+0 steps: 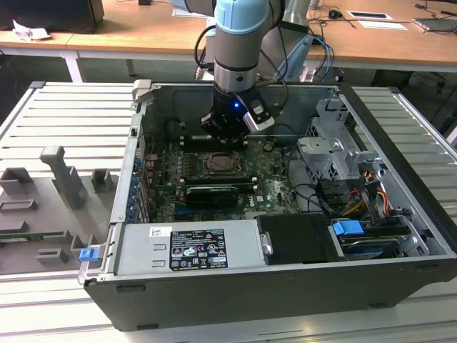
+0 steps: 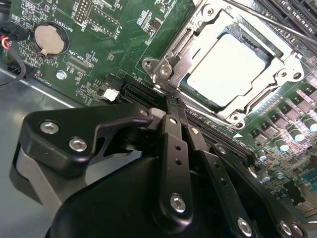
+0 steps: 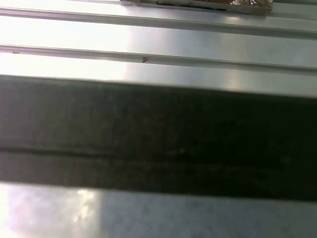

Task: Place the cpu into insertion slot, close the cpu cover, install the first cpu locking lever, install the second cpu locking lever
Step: 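Install the first cpu locking lever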

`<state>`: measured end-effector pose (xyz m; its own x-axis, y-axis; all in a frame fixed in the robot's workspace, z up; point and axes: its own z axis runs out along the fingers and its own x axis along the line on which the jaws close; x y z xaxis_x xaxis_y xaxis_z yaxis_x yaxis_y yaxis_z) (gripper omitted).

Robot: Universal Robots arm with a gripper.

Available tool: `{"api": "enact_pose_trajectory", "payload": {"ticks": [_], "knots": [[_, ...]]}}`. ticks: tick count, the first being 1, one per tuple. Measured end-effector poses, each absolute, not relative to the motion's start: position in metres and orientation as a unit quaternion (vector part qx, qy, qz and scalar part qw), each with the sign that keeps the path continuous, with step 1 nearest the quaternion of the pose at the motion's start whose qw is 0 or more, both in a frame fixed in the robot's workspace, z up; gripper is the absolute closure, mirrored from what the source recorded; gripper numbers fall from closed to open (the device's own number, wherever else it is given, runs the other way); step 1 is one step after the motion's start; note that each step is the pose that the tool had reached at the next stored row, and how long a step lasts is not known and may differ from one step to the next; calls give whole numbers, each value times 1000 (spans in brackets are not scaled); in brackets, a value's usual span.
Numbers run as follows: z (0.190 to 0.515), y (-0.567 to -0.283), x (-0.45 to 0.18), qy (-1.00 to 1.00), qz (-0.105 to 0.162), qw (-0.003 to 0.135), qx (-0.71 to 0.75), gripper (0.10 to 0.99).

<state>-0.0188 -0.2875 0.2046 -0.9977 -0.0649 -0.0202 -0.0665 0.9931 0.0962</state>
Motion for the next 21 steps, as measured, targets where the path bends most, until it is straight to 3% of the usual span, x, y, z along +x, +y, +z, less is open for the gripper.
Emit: {"api": "enact_pose_trajectory", "payload": {"ticks": [21], "knots": [[204, -288, -18, 998, 45, 8, -32, 980]]}}
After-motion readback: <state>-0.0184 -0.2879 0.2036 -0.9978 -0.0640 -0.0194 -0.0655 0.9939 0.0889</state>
